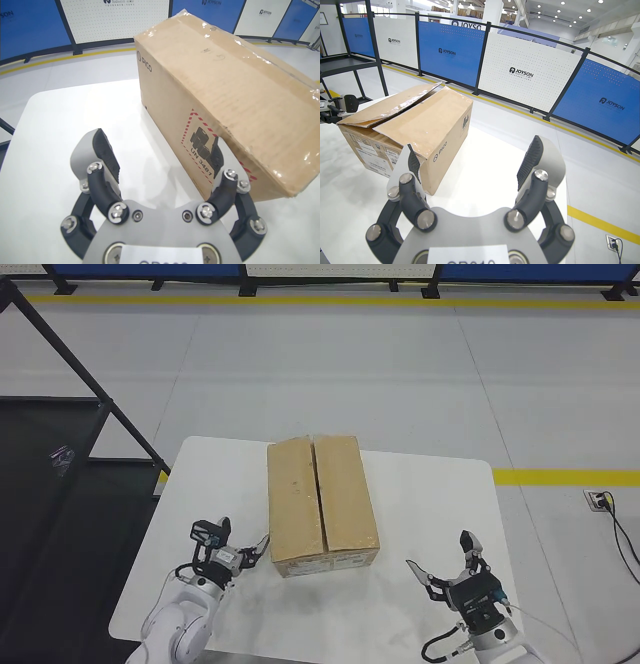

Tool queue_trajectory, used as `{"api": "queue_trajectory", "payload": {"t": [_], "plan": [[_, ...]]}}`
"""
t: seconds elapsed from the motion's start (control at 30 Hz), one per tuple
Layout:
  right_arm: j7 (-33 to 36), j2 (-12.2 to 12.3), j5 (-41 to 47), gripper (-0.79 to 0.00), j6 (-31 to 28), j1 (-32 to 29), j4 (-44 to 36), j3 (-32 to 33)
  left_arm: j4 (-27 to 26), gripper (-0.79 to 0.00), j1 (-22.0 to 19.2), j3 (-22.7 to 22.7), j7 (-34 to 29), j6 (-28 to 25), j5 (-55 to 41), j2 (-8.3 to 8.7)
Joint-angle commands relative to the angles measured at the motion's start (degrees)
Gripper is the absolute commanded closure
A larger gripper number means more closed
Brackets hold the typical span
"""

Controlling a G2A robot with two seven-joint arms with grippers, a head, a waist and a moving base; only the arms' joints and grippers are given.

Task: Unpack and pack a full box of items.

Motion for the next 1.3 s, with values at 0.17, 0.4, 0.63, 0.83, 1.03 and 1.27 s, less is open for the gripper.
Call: {"api": "queue_trajectory", "payload": {"t": [0.17, 0.4, 0.63, 0.83, 1.03, 1.27], "plan": [[0.0, 0.0, 0.0, -0.785, 0.0, 0.0, 0.0, 0.0, 0.2, -0.785, -0.4, 1.3, 0.9, -1.4, 0.7, -0.17], [0.0, 0.0, 0.0, -0.785, 0.0, 0.0, 0.0, 0.0, 0.8, -0.785, -1.4, 3.1, 1.4, -1.6, 1.3, -0.5], [0.0, 0.0, 0.0, -0.785, 0.0, 0.0, 0.0, 0.0, 1.6, -0.785, -2.9, 5.3, 1.1, -2.0, 2.7, -0.87], [0.0, 0.0, 0.0, -0.785, 0.0, 0.0, 0.0, 0.0, 2.2, -0.785, -4.4, 7.3, 0.8, -2.5, 3.1, -1.27], [0.0, 0.0, 0.0, -0.785, 0.0, 0.0, 0.0, 0.0, 2.3, -0.785, -5.8, 9.4, 0.8, -2.9, 3.6, -1.71], [0.0, 0.0, 0.0, -0.785, 0.0, 0.0, 0.0, 0.0, 2.0, -0.785, -6.9, 11.5, 0.9, -3.5, 4.4, -2.16]]}}
